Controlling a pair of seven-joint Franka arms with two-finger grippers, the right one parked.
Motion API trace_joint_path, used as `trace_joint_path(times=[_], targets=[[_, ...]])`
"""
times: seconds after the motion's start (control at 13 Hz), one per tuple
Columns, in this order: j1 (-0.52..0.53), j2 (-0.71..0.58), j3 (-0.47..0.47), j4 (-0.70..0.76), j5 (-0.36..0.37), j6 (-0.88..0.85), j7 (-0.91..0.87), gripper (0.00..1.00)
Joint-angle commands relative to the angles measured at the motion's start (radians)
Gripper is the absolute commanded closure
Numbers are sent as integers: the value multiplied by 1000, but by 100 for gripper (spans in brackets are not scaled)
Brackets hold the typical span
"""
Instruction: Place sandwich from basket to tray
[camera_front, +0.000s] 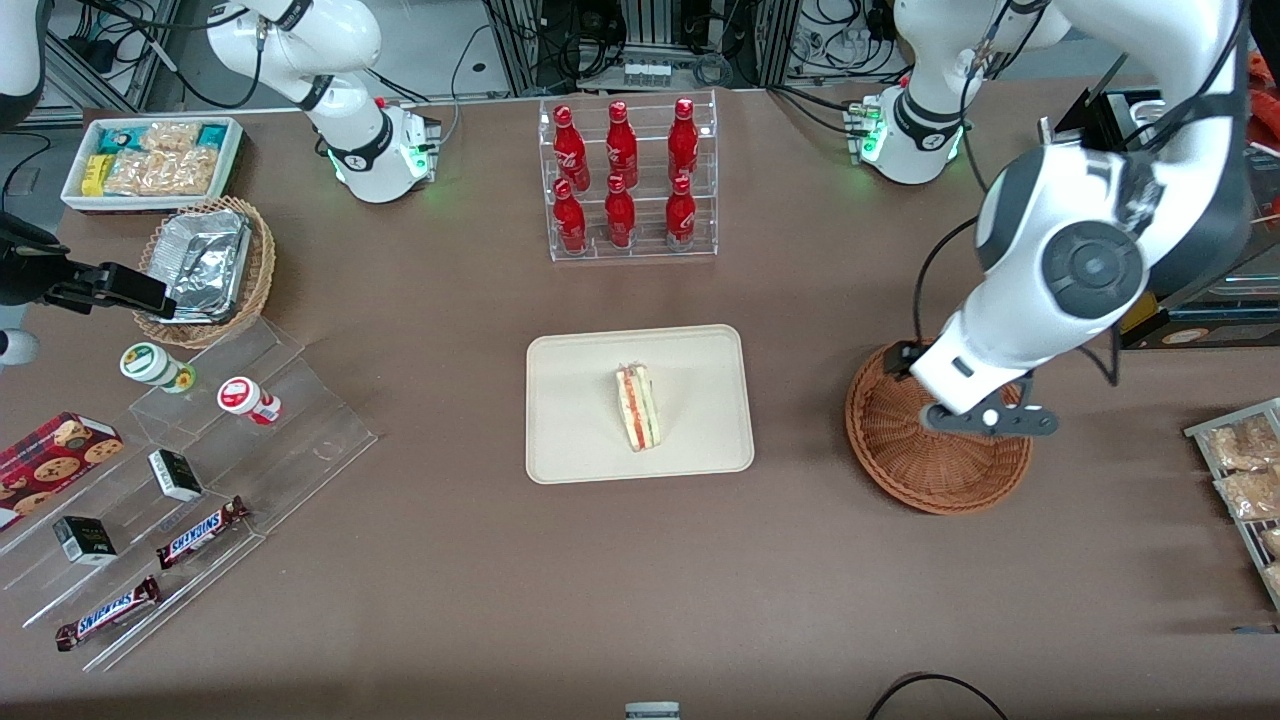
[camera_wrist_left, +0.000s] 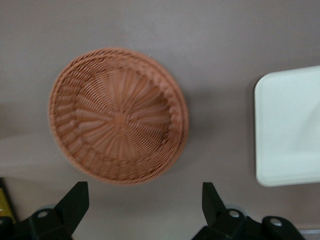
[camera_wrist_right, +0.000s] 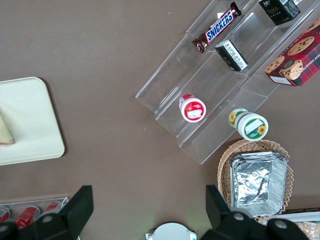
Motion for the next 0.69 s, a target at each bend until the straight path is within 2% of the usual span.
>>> trace_joint_path(times=[0.0,0.15,0.46,0.62], targets=[[81,-114,-7,-73,-12,-54,137,0],[124,-160,-7,-73,-12,-115,204,0],[143,-201,-8,-64,-13,-184,215,0],[146,-204,-5,-38,-47,-199,215,0]])
